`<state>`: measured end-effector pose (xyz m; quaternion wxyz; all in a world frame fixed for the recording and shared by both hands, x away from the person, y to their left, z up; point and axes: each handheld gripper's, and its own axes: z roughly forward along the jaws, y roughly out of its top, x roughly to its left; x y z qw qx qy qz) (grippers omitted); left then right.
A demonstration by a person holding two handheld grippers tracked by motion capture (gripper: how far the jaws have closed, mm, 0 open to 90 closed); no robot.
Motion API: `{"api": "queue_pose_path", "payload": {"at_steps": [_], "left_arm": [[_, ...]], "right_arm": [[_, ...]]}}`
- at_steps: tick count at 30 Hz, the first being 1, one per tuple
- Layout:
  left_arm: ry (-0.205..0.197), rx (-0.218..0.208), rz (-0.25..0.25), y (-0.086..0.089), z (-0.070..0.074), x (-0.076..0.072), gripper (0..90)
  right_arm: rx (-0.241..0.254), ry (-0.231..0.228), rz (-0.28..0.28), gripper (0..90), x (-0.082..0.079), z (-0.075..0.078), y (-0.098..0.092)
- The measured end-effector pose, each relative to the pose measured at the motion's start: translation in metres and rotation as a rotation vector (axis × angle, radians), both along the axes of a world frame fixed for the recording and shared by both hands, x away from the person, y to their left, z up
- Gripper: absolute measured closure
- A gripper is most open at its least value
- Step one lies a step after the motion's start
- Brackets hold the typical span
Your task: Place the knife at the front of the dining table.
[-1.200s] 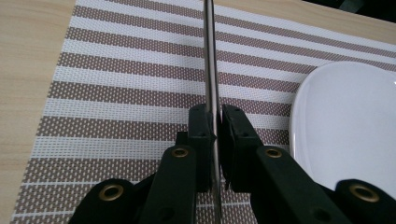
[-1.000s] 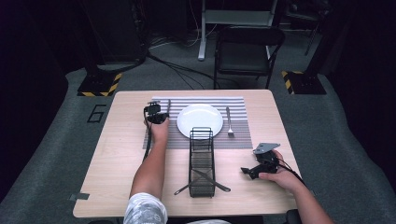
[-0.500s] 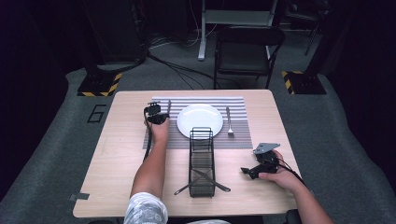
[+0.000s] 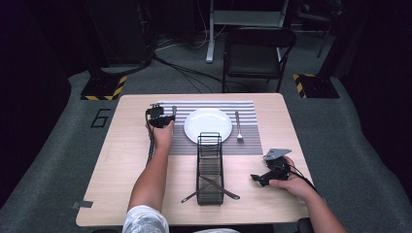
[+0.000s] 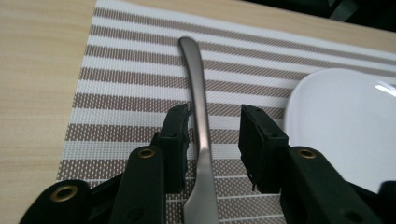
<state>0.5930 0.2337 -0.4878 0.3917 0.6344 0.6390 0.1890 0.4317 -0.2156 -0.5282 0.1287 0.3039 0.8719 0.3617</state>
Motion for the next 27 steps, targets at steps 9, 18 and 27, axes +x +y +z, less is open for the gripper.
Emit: {"api": "queue_pose_path", "payload": {"at_steps": [9,18,27], "left_arm": [[-0.044,0.004,-0.081,-0.002,0.032,-0.017,56.2],[-0.079,0.032,-0.159,-0.005,0.062,-0.040,53.0],[-0.110,0.046,-0.220,-0.002,0.079,-0.066,51.2]], "right_arm": [[0.000,0.000,-0.001,0.0,0.000,0.000,0.000],[-0.001,0.001,0.000,0.0,0.000,0.000,0.000],[0.000,0.000,0.000,0.0,0.000,0.000,0.000]]}}
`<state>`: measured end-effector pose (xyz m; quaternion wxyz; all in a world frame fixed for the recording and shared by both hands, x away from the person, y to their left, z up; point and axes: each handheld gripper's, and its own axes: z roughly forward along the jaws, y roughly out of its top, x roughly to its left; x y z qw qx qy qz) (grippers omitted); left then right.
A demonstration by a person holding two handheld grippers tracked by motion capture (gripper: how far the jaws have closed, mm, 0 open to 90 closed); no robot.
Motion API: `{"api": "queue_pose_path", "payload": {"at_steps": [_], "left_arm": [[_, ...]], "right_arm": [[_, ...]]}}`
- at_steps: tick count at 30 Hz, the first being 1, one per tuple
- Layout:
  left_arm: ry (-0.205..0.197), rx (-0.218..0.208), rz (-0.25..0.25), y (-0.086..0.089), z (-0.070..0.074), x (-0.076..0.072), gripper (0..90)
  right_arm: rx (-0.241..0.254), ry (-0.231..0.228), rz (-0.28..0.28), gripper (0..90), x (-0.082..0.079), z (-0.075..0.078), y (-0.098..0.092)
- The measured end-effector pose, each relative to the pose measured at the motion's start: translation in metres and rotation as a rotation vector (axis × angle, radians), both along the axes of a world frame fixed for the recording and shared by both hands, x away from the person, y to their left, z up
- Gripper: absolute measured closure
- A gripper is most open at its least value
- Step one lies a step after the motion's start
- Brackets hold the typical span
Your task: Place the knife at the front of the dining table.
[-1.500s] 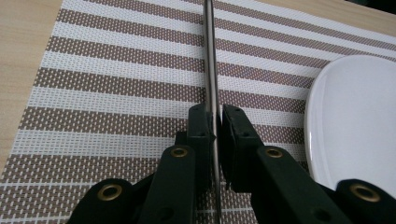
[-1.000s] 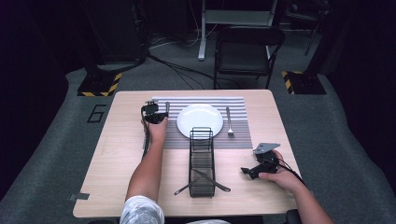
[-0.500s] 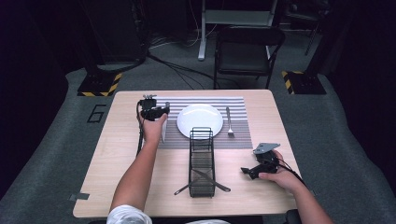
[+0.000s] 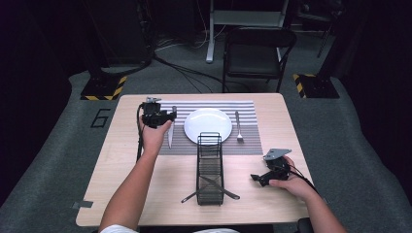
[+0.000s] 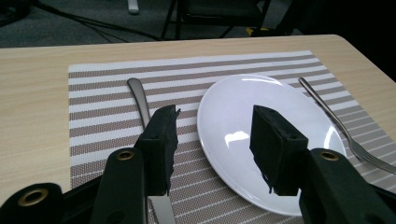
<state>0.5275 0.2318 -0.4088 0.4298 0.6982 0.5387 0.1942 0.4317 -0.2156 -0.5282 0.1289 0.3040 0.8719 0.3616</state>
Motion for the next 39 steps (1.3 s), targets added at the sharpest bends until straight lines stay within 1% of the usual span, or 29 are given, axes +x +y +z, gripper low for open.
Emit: {"api": "queue_pose_path", "payload": {"at_steps": [2,5,9,11,15,17,20,22,28,31,37,39], "left_arm": [[-0.001,0.012,-0.011,0.000,0.001,-0.006,51.0],[-0.009,0.045,-0.028,0.002,0.001,-0.014,50.6],[-0.011,0.027,-0.027,0.005,-0.001,-0.023,50.0],[-0.010,0.031,-0.037,0.006,-0.002,-0.028,49.5],[-0.016,0.024,-0.050,0.009,-0.007,-0.039,48.0],[-0.014,0.040,-0.059,0.010,-0.011,-0.044,47.1],[-0.015,0.053,-0.076,0.013,-0.018,-0.052,46.5],[-0.008,0.053,-0.084,0.015,-0.023,-0.057,46.3],[0.014,0.072,-0.110,0.020,-0.037,-0.069,45.9],[0.027,0.064,-0.107,0.024,-0.043,-0.074,45.7],[0.046,0.076,-0.124,0.027,-0.058,-0.084,45.0],[0.049,0.067,-0.119,0.029,-0.064,-0.086,44.5]], "right_arm": [[0.000,0.000,0.000,0.0,0.000,0.000,0.000],[0.000,0.000,0.001,0.0,0.000,0.000,0.000],[0.000,0.001,0.000,0.0,0.000,0.000,0.000],[0.000,0.000,0.001,0.0,0.000,0.000,0.000],[0.000,0.000,0.000,0.0,0.000,0.000,0.000],[0.000,0.000,0.000,0.0,0.000,0.000,0.000],[0.000,0.000,0.000,0.0,0.000,0.000,0.000],[0.000,0.000,0.000,0.0,0.000,0.000,0.000],[-0.001,0.001,0.000,0.0,0.000,0.000,0.000],[0.000,0.001,-0.001,0.0,0.000,0.000,0.000],[0.000,0.000,0.000,0.0,0.000,0.000,0.000],[0.000,0.000,0.000,0.0,0.000,0.000,0.000]]}}
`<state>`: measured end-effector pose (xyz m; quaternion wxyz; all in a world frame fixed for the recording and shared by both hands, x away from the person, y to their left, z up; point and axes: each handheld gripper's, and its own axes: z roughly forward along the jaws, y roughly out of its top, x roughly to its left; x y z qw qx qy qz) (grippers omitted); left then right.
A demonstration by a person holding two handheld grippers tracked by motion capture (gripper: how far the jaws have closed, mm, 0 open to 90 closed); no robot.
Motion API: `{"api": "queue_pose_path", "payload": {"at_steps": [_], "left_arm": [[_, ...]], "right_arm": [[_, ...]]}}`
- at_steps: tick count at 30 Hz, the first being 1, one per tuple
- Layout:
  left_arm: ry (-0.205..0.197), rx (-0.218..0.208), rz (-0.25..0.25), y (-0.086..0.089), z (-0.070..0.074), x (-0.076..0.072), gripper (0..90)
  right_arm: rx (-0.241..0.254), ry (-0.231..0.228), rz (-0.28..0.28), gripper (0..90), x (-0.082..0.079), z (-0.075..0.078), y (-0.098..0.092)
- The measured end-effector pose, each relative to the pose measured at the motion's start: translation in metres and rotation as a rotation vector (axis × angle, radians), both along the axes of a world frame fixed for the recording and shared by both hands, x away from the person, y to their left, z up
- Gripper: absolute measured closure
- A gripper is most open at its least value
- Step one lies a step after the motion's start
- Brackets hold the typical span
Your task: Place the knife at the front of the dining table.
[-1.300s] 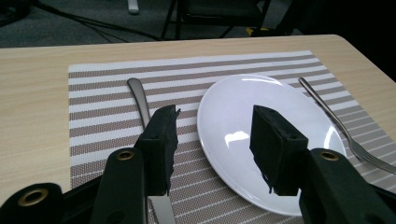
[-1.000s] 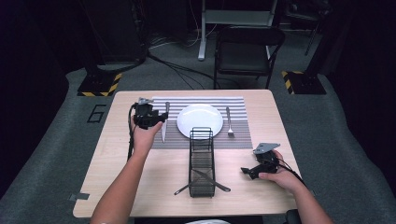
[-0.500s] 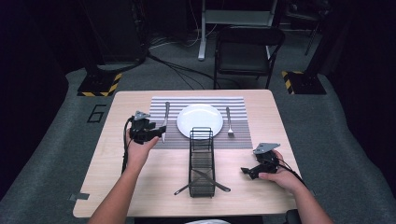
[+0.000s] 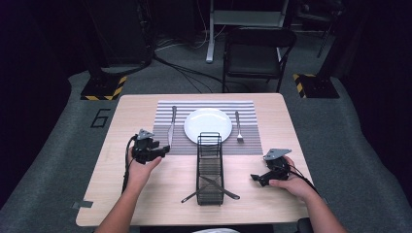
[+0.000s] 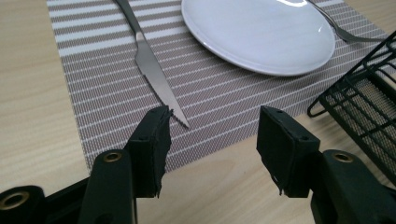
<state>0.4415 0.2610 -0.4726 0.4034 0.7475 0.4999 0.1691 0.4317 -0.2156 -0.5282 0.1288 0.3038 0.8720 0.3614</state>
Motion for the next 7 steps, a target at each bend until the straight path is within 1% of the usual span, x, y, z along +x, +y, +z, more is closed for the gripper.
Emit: {"api": "queue_pose_path", "payload": {"at_steps": [2,3,4,5,6,7], "left_arm": [[0.010,0.004,0.005,0.001,-0.007,0.000,44.5],[0.014,0.016,0.011,0.002,-0.010,0.000,44.2],[0.007,0.040,0.022,0.002,-0.015,-0.001,42.7],[0.004,0.065,0.020,0.003,-0.018,-0.002,42.2],[0.007,0.064,0.028,0.002,-0.022,-0.003,42.2],[0.015,0.065,0.027,0.003,-0.026,-0.004,42.1]], "right_arm": [[0.001,0.001,-0.001,0.0,0.000,0.000,0.000],[0.000,0.000,0.000,0.0,0.000,0.000,0.000],[0.000,0.000,-0.001,0.0,0.000,0.000,0.000],[0.000,0.000,-0.001,0.0,0.000,0.000,0.000],[0.000,0.000,0.000,0.0,0.000,0.000,0.000],[0.000,0.000,-0.001,0.0,0.000,0.000,0.000]]}}
